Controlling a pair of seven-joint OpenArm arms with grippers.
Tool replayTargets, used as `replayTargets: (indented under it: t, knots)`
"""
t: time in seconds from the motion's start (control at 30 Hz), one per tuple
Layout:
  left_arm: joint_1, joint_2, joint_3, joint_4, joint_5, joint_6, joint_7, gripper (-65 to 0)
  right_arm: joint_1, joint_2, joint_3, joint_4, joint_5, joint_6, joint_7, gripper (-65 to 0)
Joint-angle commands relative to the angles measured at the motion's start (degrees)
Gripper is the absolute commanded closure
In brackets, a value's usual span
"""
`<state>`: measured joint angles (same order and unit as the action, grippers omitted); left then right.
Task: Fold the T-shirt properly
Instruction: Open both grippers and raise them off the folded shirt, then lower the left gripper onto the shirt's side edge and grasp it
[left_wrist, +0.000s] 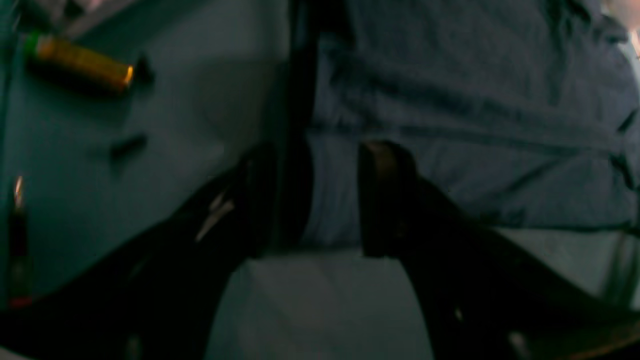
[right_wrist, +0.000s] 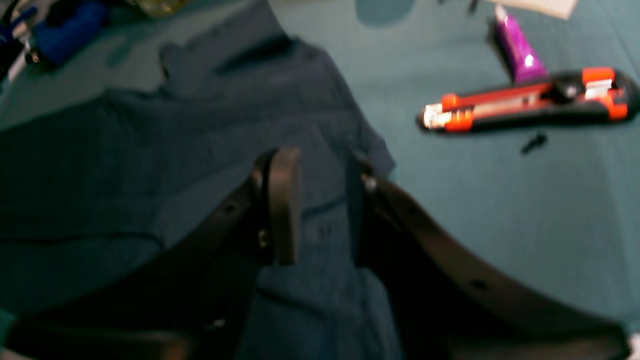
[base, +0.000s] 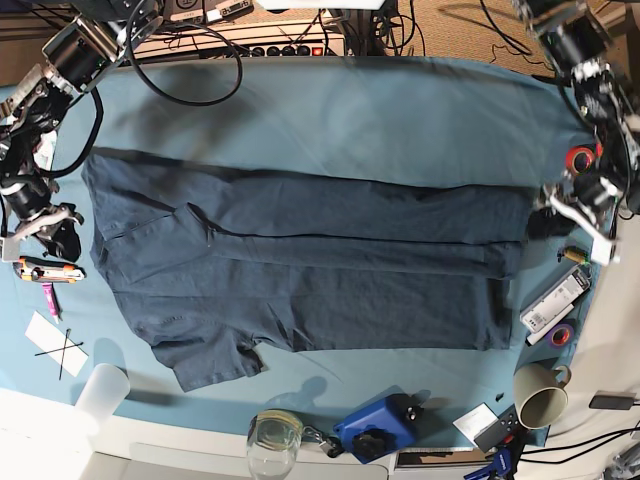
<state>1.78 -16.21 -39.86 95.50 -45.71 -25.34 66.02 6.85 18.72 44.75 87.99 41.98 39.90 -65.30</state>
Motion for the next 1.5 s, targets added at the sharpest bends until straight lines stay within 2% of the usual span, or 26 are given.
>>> replayTargets:
  t: [0.0, 0.07, 0.1, 0.33, 0.57, 0.73, 0.93, 1.03, 1.23, 1.47]
  knots:
    - [0.7, -0.96, -0.57, 2.93, -1.51, -0.26, -0.96, -28.1, 0.07, 1.31, 0.26, 1.07, 1.62, 0.1, 0.79, -22.6]
    - [3.91, -0.96, -0.85, 6.62, -1.49, -0.26, -1.09, -28.1, -1.53, 1.27, 0.24, 1.07, 1.68, 0.1, 0.09, -31.3]
    - [5.55, -0.96, -0.85, 8.39, -1.46, -0.26, -1.11, -28.1, -2.38, 1.27, 0.24, 1.07, 1.75, 0.1, -0.61, -33.6]
    - [14.19, -0.72, -0.83, 14.99, -1.46, -0.26, -3.04, -28.1, -5.64, 1.09, 1.55, 1.01, 1.46, -0.79, -6.71, -33.8]
    - [15.34, 0.42, -0.83, 15.41, -1.51, -0.26, -3.04, -28.1, -6.23, 1.14, 3.43, -4.9, -2.05, -1.36, -4.28, -33.7]
    - [15.37, 0.48, -0.83, 15.41, -1.51, -0.26, -3.04, -28.1, -6.16, 1.11, 3.3, -11.91, -1.95, 0.09, -1.79, -33.7]
    - [15.37, 0.48, -0.83, 15.41, -1.49, -0.26, -3.48, -28.1, -6.05, 1.14, 3.32, -20.76, -1.88, 0.1, -0.52, -33.7]
    - [15.37, 0.48, -0.83, 15.41, -1.49, -0.26, -4.44, -28.1, -6.08, 1.11, 3.3, -24.06, 0.63, 0.1, -1.53, -33.7]
    - [15.34, 0.74, -0.83, 15.34, -0.57, -0.24, -6.8, -28.1, -6.08, 0.83, 3.3, -25.09, 6.88, 0.1, -8.79, -33.7]
    - [14.97, 3.39, -0.79, 14.67, 1.49, -0.24, -10.14, -28.2, -6.08, 0.81, 3.3, -25.09, 7.13, 0.1, -9.46, -33.7]
